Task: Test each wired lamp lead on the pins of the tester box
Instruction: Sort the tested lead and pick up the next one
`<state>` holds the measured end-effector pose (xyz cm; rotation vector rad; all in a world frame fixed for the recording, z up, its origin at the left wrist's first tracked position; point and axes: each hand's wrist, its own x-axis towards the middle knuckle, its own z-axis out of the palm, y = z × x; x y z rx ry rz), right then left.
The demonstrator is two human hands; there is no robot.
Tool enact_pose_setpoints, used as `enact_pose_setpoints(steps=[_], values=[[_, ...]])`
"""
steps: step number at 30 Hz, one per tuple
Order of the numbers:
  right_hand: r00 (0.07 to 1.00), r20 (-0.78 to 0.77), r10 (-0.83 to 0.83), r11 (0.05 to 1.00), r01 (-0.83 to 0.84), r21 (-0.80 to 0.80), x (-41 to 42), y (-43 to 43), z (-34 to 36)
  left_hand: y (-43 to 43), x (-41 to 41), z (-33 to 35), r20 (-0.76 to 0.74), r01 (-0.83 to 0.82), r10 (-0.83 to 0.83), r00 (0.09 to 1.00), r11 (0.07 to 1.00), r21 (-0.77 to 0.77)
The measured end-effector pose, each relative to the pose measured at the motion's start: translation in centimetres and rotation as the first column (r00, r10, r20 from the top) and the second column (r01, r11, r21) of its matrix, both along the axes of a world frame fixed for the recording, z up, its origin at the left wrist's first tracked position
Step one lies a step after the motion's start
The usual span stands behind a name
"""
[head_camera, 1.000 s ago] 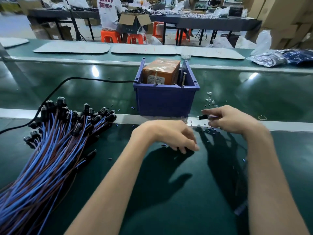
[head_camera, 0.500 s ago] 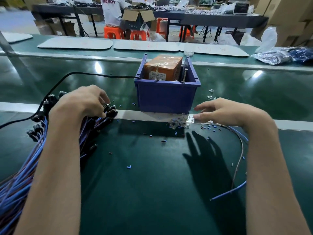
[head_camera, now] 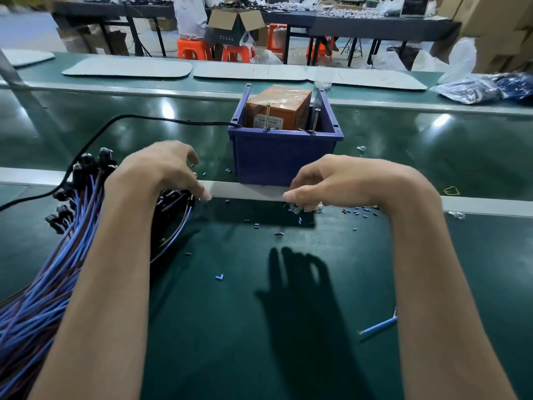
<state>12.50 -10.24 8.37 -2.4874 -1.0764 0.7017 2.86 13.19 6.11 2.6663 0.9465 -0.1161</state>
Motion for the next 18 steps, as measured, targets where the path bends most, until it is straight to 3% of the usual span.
enact_pose_setpoints(steps=[4, 11, 15, 18], values=[[1.000, 0.016, 0.007, 1.000, -0.007, 0.003, -0.3, 0.0, 0.5, 0.0, -0.4, -1.0, -0.224, 0.037, -0.034, 0.974, 0.999, 0.008], [1.000, 0.024, -0.017, 1.000, 0.017, 0.005, -0.2, -0.4, 0.7, -0.2, -0.1, -0.8, -0.259, 0.174, -0.153, 0.954, 0.983, 0.063], [1.000, 0.015, -0.010, 1.000, 0.010, 0.003, -0.3, -0.2, 0.7, -1.7, 0.9, -0.5, -0.350, 0.326, -0.316, 0.882, 0.945, -0.032], [1.000, 0.009, -0.018, 1.000, 0.018, 0.006, -0.2, -0.4, 0.8, -1.8, 0.8, 0.1, -0.277, 0.302, -0.345, 0.897, 0.935, -0.185]])
